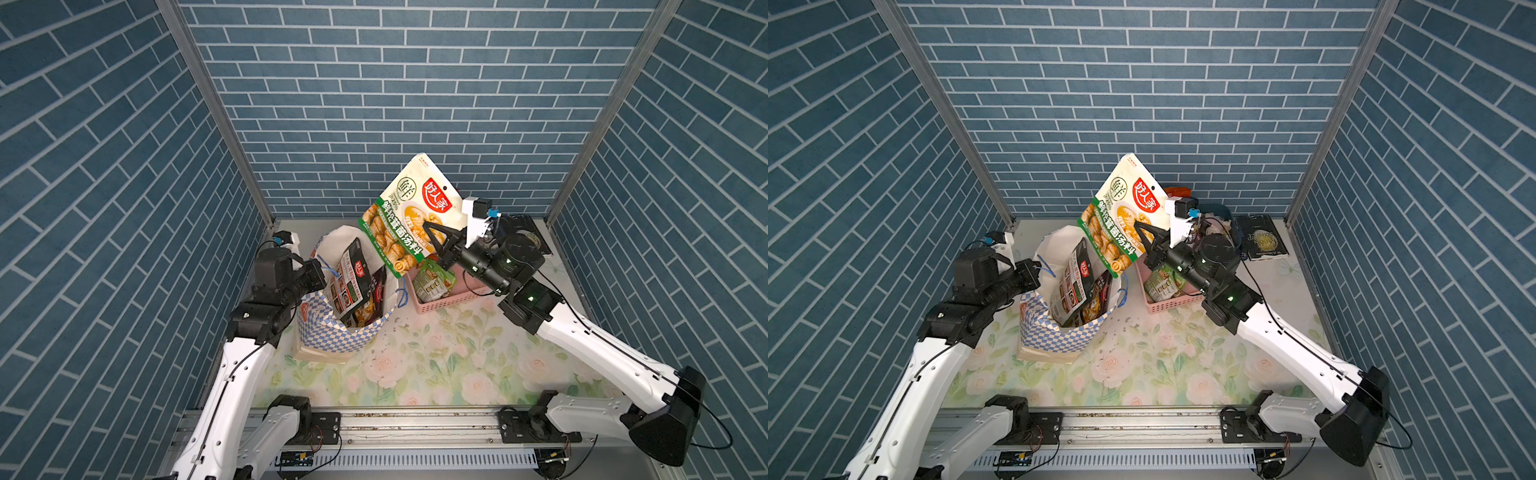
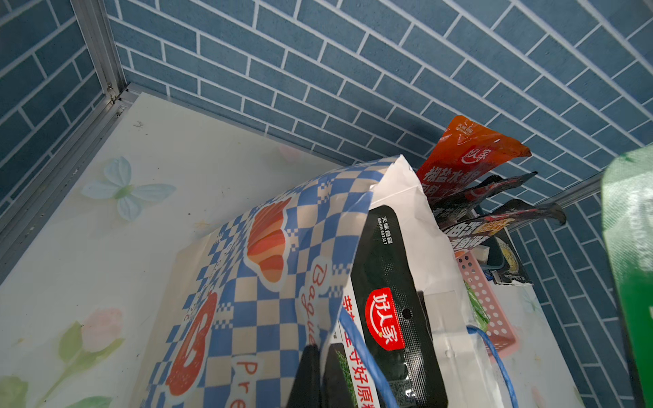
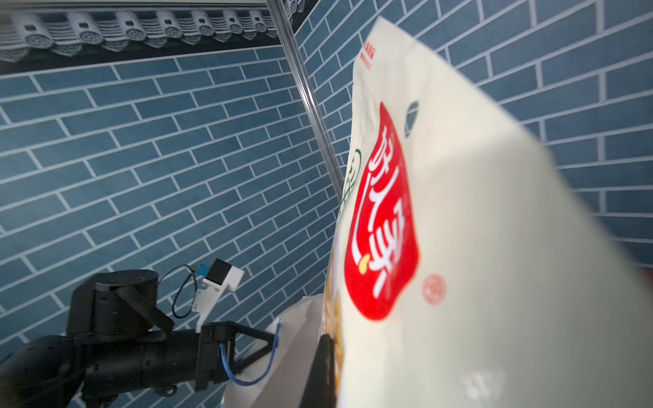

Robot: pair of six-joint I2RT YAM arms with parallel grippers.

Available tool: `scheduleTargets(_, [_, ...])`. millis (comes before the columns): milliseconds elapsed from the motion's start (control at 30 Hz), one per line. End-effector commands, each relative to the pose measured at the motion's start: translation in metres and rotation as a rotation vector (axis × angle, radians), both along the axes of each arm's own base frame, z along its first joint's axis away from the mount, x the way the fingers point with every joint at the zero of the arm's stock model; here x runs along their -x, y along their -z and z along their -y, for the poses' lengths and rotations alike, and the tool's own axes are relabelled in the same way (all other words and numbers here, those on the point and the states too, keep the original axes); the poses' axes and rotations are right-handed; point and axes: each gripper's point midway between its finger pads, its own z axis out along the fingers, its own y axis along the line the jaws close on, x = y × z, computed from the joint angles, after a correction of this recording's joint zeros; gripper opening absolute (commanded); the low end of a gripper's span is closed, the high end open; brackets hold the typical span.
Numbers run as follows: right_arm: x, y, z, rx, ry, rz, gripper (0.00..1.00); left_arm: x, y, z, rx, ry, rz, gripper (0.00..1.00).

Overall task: Place the condiment packets inside the bag
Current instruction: Place the condiment packet in the paper bag.

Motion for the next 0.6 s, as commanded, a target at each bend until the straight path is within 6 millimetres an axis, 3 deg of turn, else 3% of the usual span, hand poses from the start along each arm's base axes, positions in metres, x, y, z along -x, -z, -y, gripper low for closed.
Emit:
scheduleTargets(0, [0.012,-0.03,-0.013,-0.177,-0.055,-0.038,0.0,0.002,0.007,0.003,0.024,0.005,-0.017,0.0])
scheduleTargets(367, [0.013,0.032,-0.057,-0.215,-0.102,-0.303,0.0,0.003,0.014,0.004,0.026,0.007,-0.037,0.0])
scheduleTargets(567, [0.008,0.058,-0.055,-0.185,-0.033,-0.389,0.0,0.003,0.016,0.004,0.027,0.01,-0.041,0.0])
